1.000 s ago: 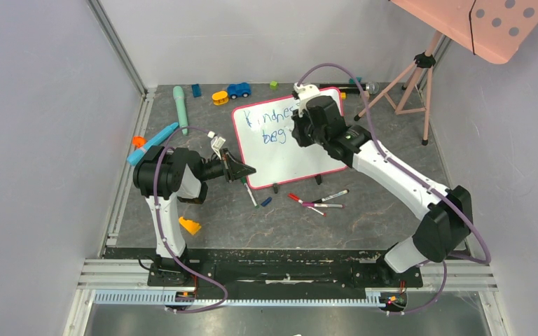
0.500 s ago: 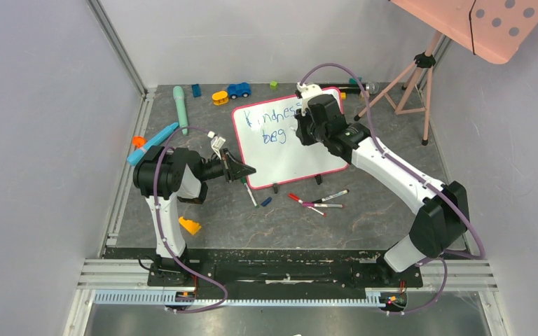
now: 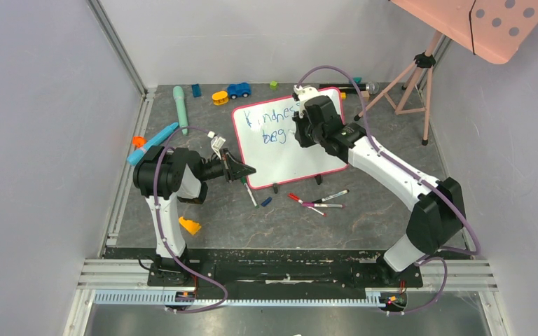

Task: Write a sentence on the whiteboard

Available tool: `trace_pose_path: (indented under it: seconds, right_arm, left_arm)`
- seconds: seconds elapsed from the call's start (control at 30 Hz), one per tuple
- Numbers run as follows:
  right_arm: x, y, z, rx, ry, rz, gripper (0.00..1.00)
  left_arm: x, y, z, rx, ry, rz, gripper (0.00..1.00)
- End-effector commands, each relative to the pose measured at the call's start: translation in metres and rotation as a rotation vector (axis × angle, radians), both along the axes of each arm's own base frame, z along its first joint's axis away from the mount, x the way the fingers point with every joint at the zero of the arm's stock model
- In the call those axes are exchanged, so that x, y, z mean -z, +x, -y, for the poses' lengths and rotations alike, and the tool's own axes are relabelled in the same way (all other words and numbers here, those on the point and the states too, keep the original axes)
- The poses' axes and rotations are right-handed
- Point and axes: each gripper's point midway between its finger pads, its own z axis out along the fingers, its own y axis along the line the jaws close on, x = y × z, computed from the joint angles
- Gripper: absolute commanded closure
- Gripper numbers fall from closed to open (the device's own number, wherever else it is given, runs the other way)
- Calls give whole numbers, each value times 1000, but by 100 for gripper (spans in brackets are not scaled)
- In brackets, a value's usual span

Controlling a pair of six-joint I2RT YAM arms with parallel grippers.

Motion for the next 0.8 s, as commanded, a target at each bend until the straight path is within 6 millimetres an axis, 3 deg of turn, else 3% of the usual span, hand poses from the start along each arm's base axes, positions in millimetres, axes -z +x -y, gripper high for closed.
trace_pose_path:
  seconds: [0.0,0.77]
  right_arm:
    - [-19,10,-6,-3,16,53,100]
    - [-14,16,21,103,-75,54,100]
  left_arm:
    - [13,18,-8,-89,77,186,95]
    - [13,18,-8,-89,78,187,95]
